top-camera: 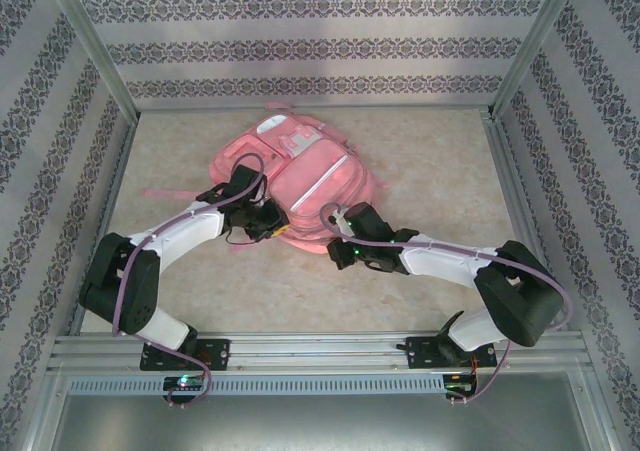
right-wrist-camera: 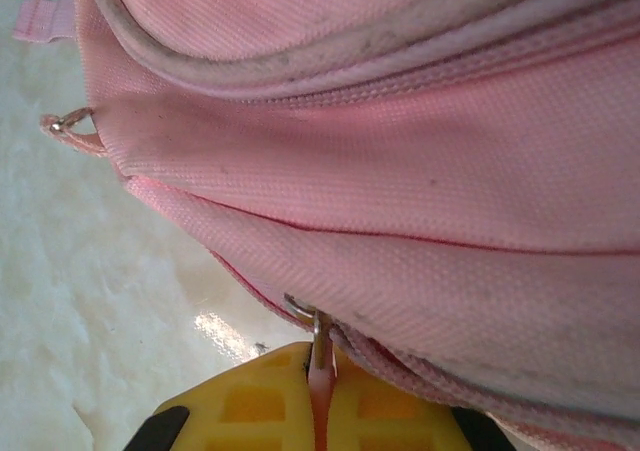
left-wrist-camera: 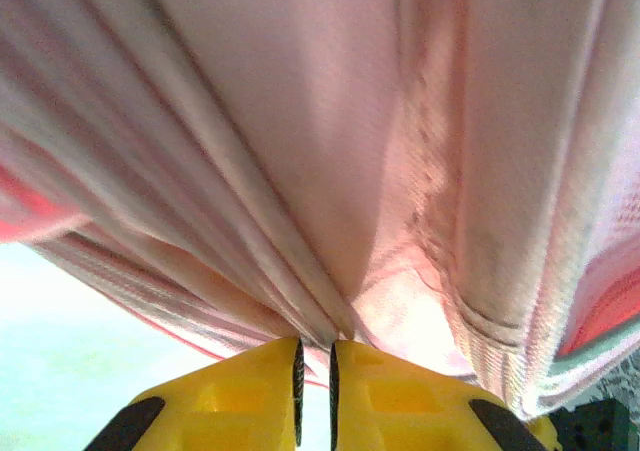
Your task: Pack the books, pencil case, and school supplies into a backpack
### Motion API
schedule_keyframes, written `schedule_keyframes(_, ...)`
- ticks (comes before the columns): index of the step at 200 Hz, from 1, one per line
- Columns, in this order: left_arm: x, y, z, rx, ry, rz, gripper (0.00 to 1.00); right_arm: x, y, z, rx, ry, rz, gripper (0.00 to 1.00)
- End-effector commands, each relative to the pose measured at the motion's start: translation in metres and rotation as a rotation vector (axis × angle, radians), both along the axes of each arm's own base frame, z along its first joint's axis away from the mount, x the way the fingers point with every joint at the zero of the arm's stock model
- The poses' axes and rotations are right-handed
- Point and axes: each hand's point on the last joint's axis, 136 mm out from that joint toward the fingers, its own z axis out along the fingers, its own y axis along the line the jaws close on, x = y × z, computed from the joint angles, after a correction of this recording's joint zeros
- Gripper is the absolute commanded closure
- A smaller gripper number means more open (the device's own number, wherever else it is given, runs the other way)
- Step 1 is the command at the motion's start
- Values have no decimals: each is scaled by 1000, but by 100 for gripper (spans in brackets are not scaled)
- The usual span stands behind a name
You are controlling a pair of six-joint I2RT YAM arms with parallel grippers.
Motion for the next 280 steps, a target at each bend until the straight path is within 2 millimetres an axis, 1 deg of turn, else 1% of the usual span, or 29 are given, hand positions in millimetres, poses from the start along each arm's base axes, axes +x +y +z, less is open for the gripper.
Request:
schedule_keyframes(1, 1, 34, -5, 94, -11, 56, 84, -5, -5, -1, -42, -9, 40, 100)
schedule_keyframes(22, 3, 48, -3, 120, -19, 69, 83, -5, 10, 3, -32, -17, 83, 100)
schedule_keyframes(43, 5, 61, 0, 142, -24, 73, 82, -5, 30, 7, -18, -13, 124, 100)
schedule_keyframes(54, 7, 72, 2, 162, -25, 81, 81, -4, 40, 9, -10, -13, 136, 100)
schedule_keyframes(86, 16, 113, 17, 193, -44, 147, 77, 4, 66, 10, 14, 7, 143, 100)
schedule_keyframes(99, 16, 123, 24, 204, -53, 155, 75, 10, 76, 11, 22, 12, 139, 100)
schedule_keyframes(111, 13, 125, 31, 214, -56, 147, 72, 15, 85, 11, 29, 20, 142, 100)
schedule_keyframes(120, 9, 121, 32, 188, -45, 144, 69, 18, 91, 11, 31, 23, 146, 100)
schedule_keyframes(133, 1, 107, 31, 120, -20, 150, 64, 23, 97, 10, 35, 27, 144, 100)
schedule_keyframes(158, -15, 68, 24, 43, 13, 138, 52, 28, 101, 8, 42, 39, 122, 100)
schedule_keyframes(171, -20, 50, 21, 7, 21, 140, 49, 27, 101, 8, 53, 47, 114, 100)
schedule_keyframes(182, -21, 39, 18, -28, 25, 147, 49, 26, 100, 7, 58, 50, 105, 100)
schedule_keyframes(201, -18, 28, 14, -52, 22, 153, 51, 23, 97, 6, 66, 56, 97, 100)
schedule_keyframes(221, -12, 18, 13, -68, 10, 136, 55, 21, 95, 5, 71, 60, 91, 100)
schedule_keyframes(250, -4, 6, 14, -105, -9, 135, 57, 19, 91, 3, 73, 64, 77, 100)
schedule_keyframes(280, -1, -3, 12, -133, -7, 126, 60, 18, 90, 3, 75, 63, 71, 100)
